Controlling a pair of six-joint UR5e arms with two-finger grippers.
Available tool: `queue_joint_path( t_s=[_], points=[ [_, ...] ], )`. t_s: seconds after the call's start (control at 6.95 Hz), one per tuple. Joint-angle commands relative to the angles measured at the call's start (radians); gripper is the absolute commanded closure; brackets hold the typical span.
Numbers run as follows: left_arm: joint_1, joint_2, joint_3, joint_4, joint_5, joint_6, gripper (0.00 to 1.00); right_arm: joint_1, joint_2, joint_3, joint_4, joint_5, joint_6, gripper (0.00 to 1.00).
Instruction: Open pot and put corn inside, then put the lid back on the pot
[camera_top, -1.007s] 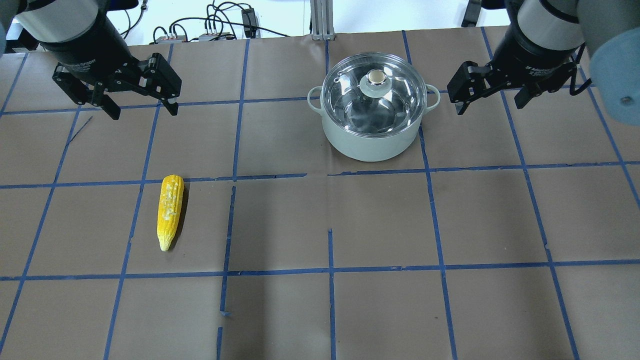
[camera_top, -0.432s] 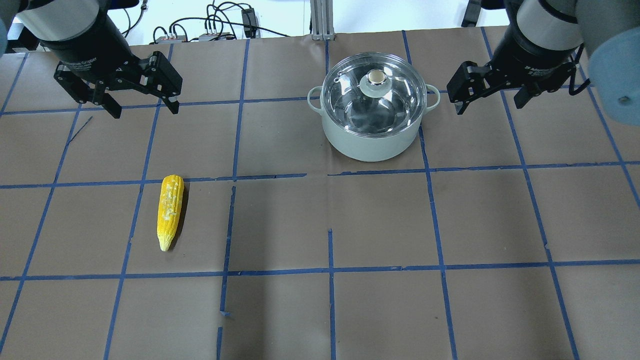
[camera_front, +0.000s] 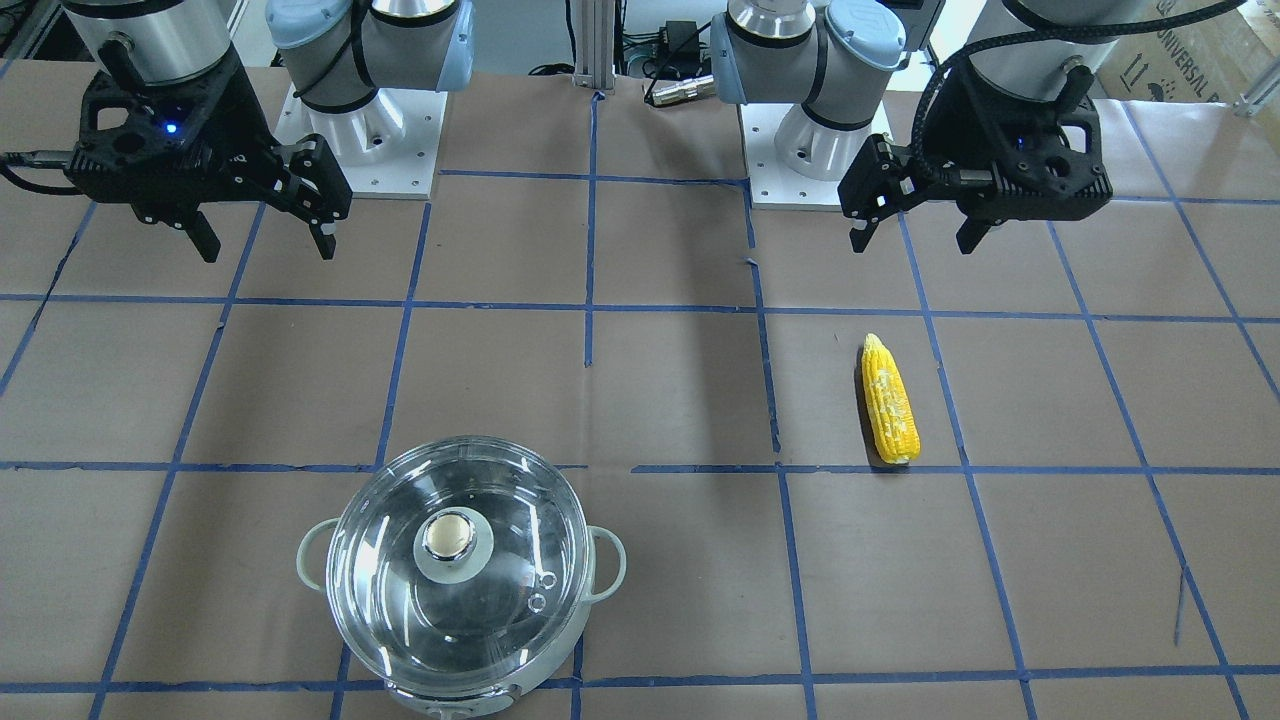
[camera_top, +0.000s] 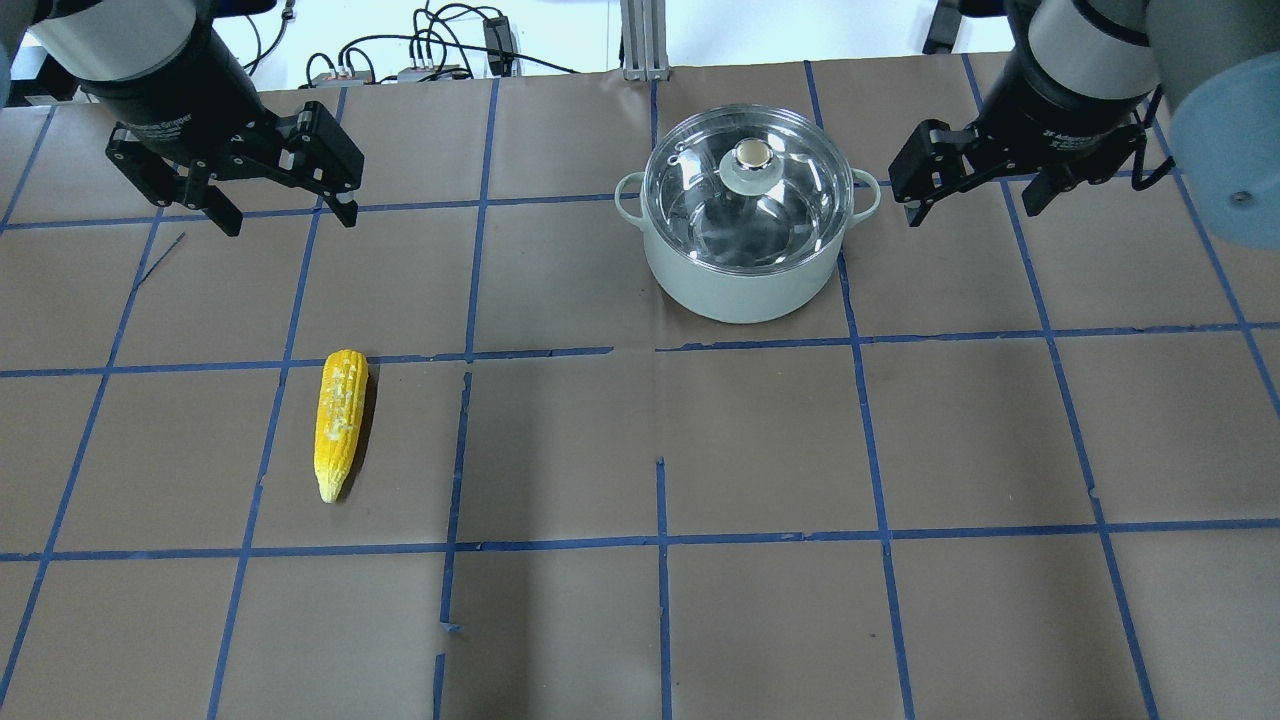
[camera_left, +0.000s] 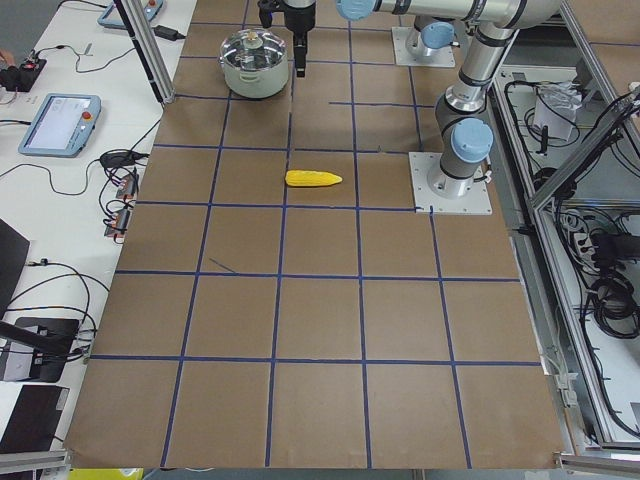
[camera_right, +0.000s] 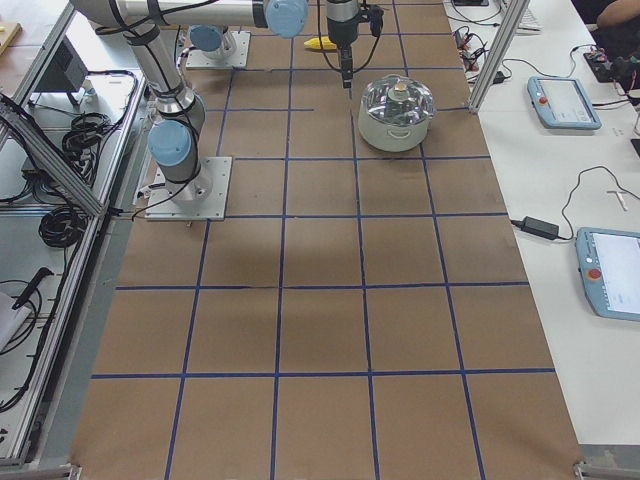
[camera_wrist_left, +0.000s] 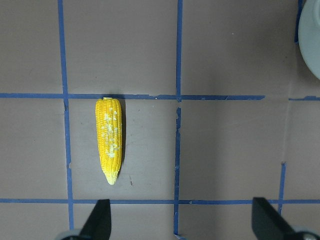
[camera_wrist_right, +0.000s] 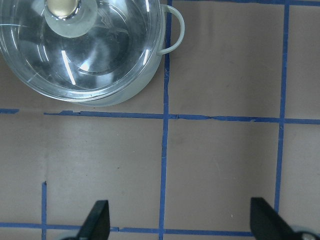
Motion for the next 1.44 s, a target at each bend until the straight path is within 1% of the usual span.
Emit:
queue_joint_path(
  t_s=[0.0, 0.14, 0.43, 0.58, 0.86, 1.01, 1.15, 1.29],
  points=[
    [-0.001, 0.000, 0.002, 0.000, 0.000, -0.002, 0.00, 0.036, 0.070, -0.010, -0.098, 0.007, 0.033, 0.01],
    [-0.003, 0.000, 0.000, 0.000, -0.001, -0.003, 0.00, 0.071, 0.121, -0.032, -0.156, 0.007, 0.085, 0.01],
    [-0.005, 0.009, -0.009, -0.012, -0.001, -0.002, 0.00, 0.094, 0.259, -0.159, -0.155, -0.005, 0.090, 0.03],
    [-0.005, 0.005, -0.011, -0.011, -0.003, 0.001, 0.00, 0.094, 0.314, -0.188, -0.171, -0.005, 0.090, 0.04],
    [-0.003, -0.003, -0.018, -0.011, -0.001, 0.006, 0.00, 0.134, 0.394, -0.194, -0.255, -0.005, 0.109, 0.05],
    [-0.003, -0.004, -0.017, -0.002, -0.001, 0.015, 0.00, 0.157, 0.416, -0.194, -0.287, -0.002, 0.116, 0.05],
    [-0.003, -0.007, -0.014, 0.001, 0.000, 0.015, 0.00, 0.160, 0.433, -0.196, -0.295, -0.001, 0.119, 0.06],
    [-0.003, -0.006, -0.018, 0.006, 0.005, 0.015, 0.00, 0.162, 0.456, -0.207, -0.330, 0.001, 0.126, 0.06]
  ],
)
